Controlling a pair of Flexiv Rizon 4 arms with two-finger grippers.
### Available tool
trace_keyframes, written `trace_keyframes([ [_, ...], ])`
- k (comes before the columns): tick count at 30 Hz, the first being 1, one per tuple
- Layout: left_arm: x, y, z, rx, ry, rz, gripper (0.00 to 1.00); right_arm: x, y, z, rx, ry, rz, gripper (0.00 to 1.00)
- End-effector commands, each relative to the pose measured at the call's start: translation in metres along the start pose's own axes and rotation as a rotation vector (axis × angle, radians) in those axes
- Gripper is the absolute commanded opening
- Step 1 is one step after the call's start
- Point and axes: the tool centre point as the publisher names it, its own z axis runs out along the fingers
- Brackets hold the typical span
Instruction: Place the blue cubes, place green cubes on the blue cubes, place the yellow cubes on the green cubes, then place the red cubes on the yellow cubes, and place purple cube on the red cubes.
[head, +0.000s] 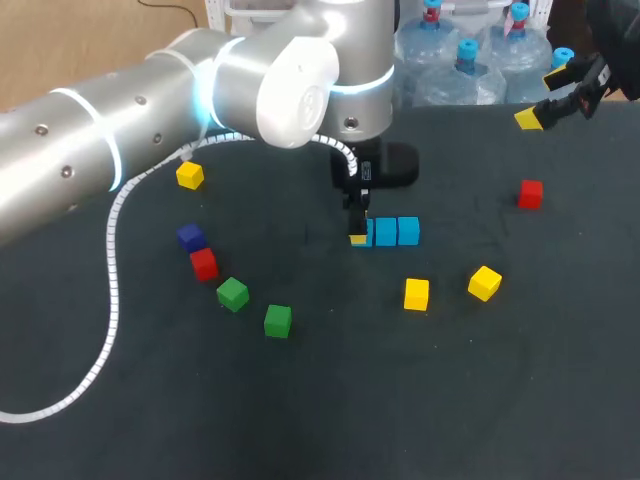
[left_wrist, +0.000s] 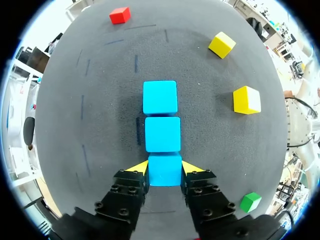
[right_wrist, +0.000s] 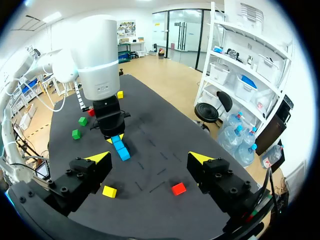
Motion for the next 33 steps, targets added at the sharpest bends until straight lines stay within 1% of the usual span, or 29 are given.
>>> trace_keyframes([
  [1, -0.001, 0.003, 0.001, 0.005, 0.004, -0.001, 0.14, 0.000, 0.001, -0.001, 0.001, 0.000, 0.000, 1.00],
  [4, -0.001, 0.003, 0.001, 0.005, 0.005, -0.002, 0.12, 0.000, 0.001, -0.001, 0.001, 0.000, 0.000, 1.00],
  [9, 0.000, 0.002, 0.001, 0.005, 0.005, -0.007, 0.11, 0.000, 0.001, -0.001, 0.001, 0.000, 0.000, 1.00],
  [10, 0.000, 0.002, 0.002, 0.006, 0.006, -0.007, 0.12, 0.000, 0.001, -0.001, 0.001, 0.000, 0.000, 1.00],
  [12, 0.000, 0.002, 0.002, 0.009, 0.006, -0.008, 0.21, 0.000, 0.001, -0.001, 0.001, 0.000, 0.000, 1.00],
  [13, 0.001, 0.001, 0.002, 0.013, 0.007, -0.011, 0.29, 0.000, 0.001, -0.001, 0.001, 0.000, 0.000, 1.00],
  [14, 0.001, 0.001, 0.002, 0.017, 0.008, -0.013, 0.44, 0.000, 0.001, -0.001, 0.001, 0.000, 0.000, 1.00],
  [15, 0.001, 0.001, 0.002, 0.018, 0.009, -0.015, 0.79, 0.000, 0.001, -0.001, 0.001, 0.000, 0.000, 1.00],
  [16, 0.001, 0.001, 0.003, 0.019, 0.011, -0.017, 1.00, 0.000, 0.001, -0.001, 0.001, 0.000, 0.000, 1.00],
  [25, 0.004, -0.001, 0.001, 0.019, 0.005, -0.037, 1.00, 0.000, 0.001, -0.001, 0.001, 0.000, 0.000, 1.00],
  [29, 0.010, -0.002, -0.008, 0.016, -0.007, -0.056, 1.00, 0.000, 0.001, -0.001, 0.001, 0.000, 0.000, 1.00],
  [33, 0.021, -0.004, -0.021, 0.010, -0.039, -0.091, 1.00, 0.000, 0.001, -0.001, 0.001, 0.000, 0.000, 1.00],
])
